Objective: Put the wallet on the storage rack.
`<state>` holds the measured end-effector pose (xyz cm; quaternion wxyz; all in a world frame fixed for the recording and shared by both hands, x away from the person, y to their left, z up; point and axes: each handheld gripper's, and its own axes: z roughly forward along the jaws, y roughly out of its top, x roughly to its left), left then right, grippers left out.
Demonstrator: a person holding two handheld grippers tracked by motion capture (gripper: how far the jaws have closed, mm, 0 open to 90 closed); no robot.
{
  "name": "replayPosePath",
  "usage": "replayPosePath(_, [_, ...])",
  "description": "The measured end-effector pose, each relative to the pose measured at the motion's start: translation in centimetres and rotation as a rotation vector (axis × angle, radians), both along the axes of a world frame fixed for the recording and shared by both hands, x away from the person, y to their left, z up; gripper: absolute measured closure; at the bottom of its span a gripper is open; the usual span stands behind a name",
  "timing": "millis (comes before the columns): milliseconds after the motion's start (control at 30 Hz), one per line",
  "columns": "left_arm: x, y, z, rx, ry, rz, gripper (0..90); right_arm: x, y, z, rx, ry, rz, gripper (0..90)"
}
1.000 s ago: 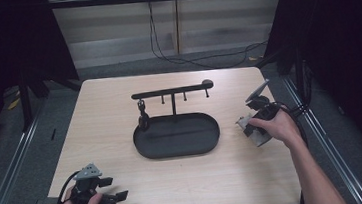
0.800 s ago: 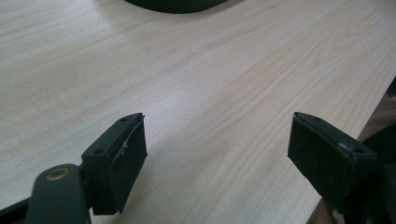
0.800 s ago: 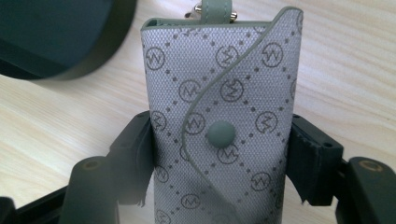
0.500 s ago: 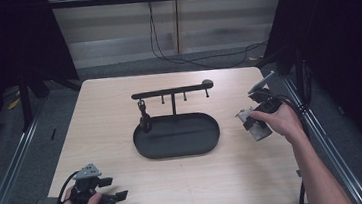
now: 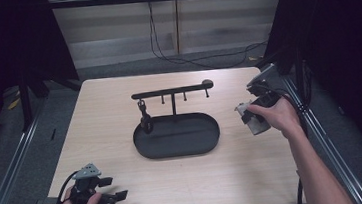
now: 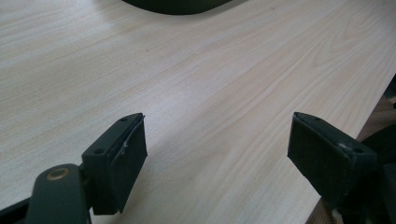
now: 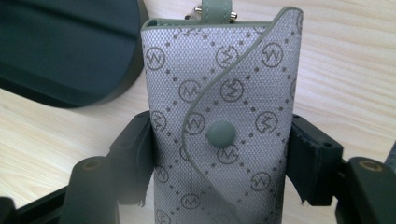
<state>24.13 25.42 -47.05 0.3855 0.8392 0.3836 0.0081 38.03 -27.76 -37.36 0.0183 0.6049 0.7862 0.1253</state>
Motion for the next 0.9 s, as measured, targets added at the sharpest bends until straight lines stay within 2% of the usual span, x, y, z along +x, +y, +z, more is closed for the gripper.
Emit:
replayPosePath(167, [0.0,0.0,0.0,0.002,0.001,0.002,19.5,0.2,0.9,0.5,0.015,-0.002,0.006,32.8])
replayPosePath(233, [0.0,0.0,0.0,0.0,-0.002,0.005,19.6,0.3,1.3,0.7,0.034,-0.019,0.032,32.8])
replayPosePath(267, [0.0,0.0,0.0,0.0,-0.002,0.005,19.6,0.3,1.5,0.7,0.055,-0.028,0.033,32.8])
replayPosePath(300, [0.0,0.1,0.1,0.001,-0.003,0.004,19.6,0.3,1.5,0.7,0.055,-0.028,0.033,32.8])
replayPosePath(333, [0.0,0.1,0.0,0.0,-0.004,0.008,19.7,0.3,2.0,0.7,0.078,-0.034,0.034,32.8])
replayPosePath(600, [0.0,0.2,0.1,0.0,-0.004,0.007,19.8,0.9,3.7,-0.1,0.148,-0.029,0.041,32.8])
replayPosePath(900, [0.0,0.1,0.0,0.001,-0.003,0.003,19.8,1.4,5.1,-0.5,0.183,-0.026,0.049,32.8])
